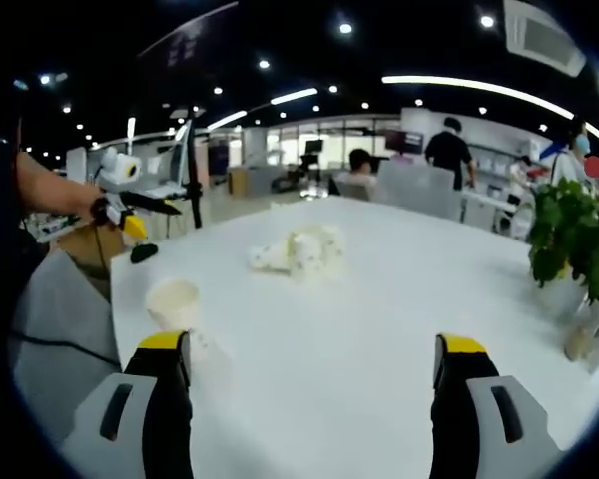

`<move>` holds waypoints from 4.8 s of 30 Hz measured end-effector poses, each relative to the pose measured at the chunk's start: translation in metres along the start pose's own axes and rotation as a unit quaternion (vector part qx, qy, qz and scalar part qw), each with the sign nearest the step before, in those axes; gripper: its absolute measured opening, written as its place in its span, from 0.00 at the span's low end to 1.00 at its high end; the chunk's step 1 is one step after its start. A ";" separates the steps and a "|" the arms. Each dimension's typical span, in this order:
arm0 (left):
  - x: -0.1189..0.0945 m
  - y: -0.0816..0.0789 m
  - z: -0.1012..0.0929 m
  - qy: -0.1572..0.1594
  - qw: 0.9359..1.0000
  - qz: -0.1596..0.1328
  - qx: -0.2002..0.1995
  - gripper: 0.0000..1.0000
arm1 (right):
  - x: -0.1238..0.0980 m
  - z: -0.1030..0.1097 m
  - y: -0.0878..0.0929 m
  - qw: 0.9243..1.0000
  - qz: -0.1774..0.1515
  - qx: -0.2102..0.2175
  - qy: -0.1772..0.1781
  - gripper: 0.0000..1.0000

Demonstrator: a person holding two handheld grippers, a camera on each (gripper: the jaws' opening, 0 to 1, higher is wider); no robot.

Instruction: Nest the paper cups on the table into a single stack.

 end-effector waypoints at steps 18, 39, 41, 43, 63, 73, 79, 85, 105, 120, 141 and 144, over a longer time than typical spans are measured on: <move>0.054 -0.019 0.003 0.036 0.997 0.061 0.017 0.98 | -0.003 0.002 0.005 0.999 0.008 0.036 0.007 1.00; 0.132 -0.061 0.008 0.093 0.985 0.121 0.077 0.97 | -0.005 0.001 0.016 0.998 0.022 0.054 0.016 1.00; 0.139 -0.065 0.009 0.098 0.984 0.125 0.082 0.97 | -0.005 0.001 0.016 0.998 0.021 0.055 0.016 1.00; 0.144 -0.069 0.012 0.099 0.983 0.130 0.085 0.97 | -0.005 0.002 0.017 0.998 0.024 0.054 0.016 0.99; 0.191 -0.079 0.029 0.116 0.972 0.173 0.113 0.93 | 0.011 0.003 0.015 0.998 0.018 0.056 0.007 0.98; 0.208 -0.056 0.034 0.132 0.964 0.198 0.118 0.83 | 0.013 0.005 0.018 0.998 0.025 0.060 0.005 0.98; 0.221 -0.039 0.044 0.132 0.963 0.212 0.099 0.75 | 0.015 0.005 0.022 0.997 0.030 0.065 0.007 0.98; 0.231 -0.025 0.049 0.138 0.959 0.229 0.094 0.70 | 0.015 0.007 0.024 0.997 0.032 0.066 0.005 0.97; 0.246 0.005 0.048 0.116 0.951 0.274 0.083 0.49 | 0.008 0.014 0.034 0.996 0.050 0.070 0.003 0.97; 0.236 0.005 0.040 0.122 0.951 0.275 0.067 0.40 | 0.011 0.018 0.031 0.997 0.053 0.064 -0.002 0.96; 0.211 -0.033 0.028 0.158 0.966 0.196 0.064 0.39 | 0.014 0.016 0.015 0.998 0.045 0.051 -0.004 0.97; 0.208 -0.048 0.025 0.167 0.969 0.172 0.068 0.39 | 0.015 0.015 0.011 0.998 0.043 0.048 -0.006 0.97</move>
Point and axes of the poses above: the point that each gripper's makers call its tool centre point, and the gripper's own axes: x roughly forward along the fingers, z roughly to its left, y roughly out of its underside, the point moved 7 cm from there along -x, roughly backward along the fingers, and after that the axes turned 10 degrees about -z, right-handed, at the moved point
